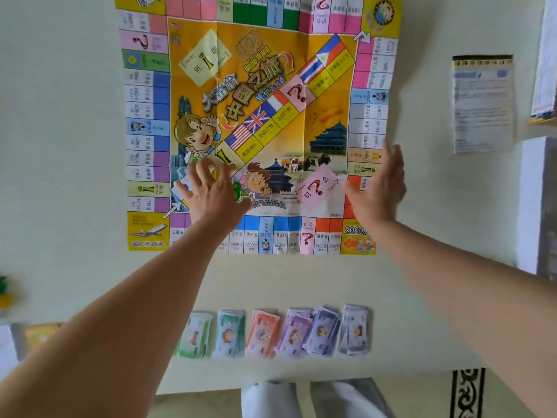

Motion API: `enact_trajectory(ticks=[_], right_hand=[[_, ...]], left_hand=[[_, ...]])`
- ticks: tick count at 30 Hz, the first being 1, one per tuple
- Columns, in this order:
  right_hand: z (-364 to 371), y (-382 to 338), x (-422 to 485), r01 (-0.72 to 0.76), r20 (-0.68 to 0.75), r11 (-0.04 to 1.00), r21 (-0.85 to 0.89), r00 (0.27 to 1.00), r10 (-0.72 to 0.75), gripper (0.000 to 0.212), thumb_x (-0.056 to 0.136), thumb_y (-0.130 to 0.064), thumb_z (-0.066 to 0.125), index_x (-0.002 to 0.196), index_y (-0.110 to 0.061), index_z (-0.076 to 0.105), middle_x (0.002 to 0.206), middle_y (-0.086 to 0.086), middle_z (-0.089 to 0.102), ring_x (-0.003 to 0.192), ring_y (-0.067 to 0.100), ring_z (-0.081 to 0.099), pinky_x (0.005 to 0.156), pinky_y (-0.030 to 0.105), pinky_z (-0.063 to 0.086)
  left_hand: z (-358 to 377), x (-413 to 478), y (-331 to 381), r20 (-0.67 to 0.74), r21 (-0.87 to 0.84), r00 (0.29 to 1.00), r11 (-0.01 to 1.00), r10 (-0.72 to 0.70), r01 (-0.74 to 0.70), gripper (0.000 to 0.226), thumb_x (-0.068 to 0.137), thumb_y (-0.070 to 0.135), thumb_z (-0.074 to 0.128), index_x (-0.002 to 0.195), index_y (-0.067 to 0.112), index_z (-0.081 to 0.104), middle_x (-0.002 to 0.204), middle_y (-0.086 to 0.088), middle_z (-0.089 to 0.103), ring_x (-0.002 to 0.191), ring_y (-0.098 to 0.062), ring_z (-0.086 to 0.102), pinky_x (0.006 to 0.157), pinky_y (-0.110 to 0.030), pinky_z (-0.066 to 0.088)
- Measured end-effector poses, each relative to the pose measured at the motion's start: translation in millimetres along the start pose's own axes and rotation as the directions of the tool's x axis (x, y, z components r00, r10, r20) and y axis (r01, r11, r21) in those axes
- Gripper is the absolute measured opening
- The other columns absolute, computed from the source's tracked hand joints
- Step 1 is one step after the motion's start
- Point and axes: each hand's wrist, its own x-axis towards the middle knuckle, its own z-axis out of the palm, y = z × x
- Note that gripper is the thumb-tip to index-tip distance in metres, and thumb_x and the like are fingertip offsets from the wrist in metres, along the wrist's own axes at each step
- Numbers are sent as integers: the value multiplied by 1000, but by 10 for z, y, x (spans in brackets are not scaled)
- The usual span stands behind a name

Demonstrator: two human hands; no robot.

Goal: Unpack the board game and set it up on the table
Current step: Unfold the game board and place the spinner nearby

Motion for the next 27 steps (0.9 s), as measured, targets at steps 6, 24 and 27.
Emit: enact_trajectory(ticks=[6,24,27], right_hand=[[394,-343,167,248,449,951,-182,882,-144,112,74,-77,52,151,-31,-15,156,4,-30,142,33,-26,112,62,-7],[458,-1133,1088,558,618,771,-307,733,-284,146,50,-79,72,141,-36,-35,148,1,-44,136,34,-37,99,64,-21],[417,-1181,1071,555,617,780,-289,731,-291,146,51,-76,74,143,-35,-31,149,5,-41,138,37,-33,103,71,-13]], left_hand=[[108,43,-84,-28,41,998,997,63,-62,87,75,64,64,139,16,29,159,-6,5,147,-32,3,112,-64,16],[-625,1296,63,201,232,956,938,214,-259,148,42,80,72,145,40,-26,152,5,-36,140,-38,-29,96,-82,13],[-663,1272,67,209,230,956,939,207,-254,149,41,77,75,145,41,-25,152,6,-36,140,-38,-29,95,-82,15]])
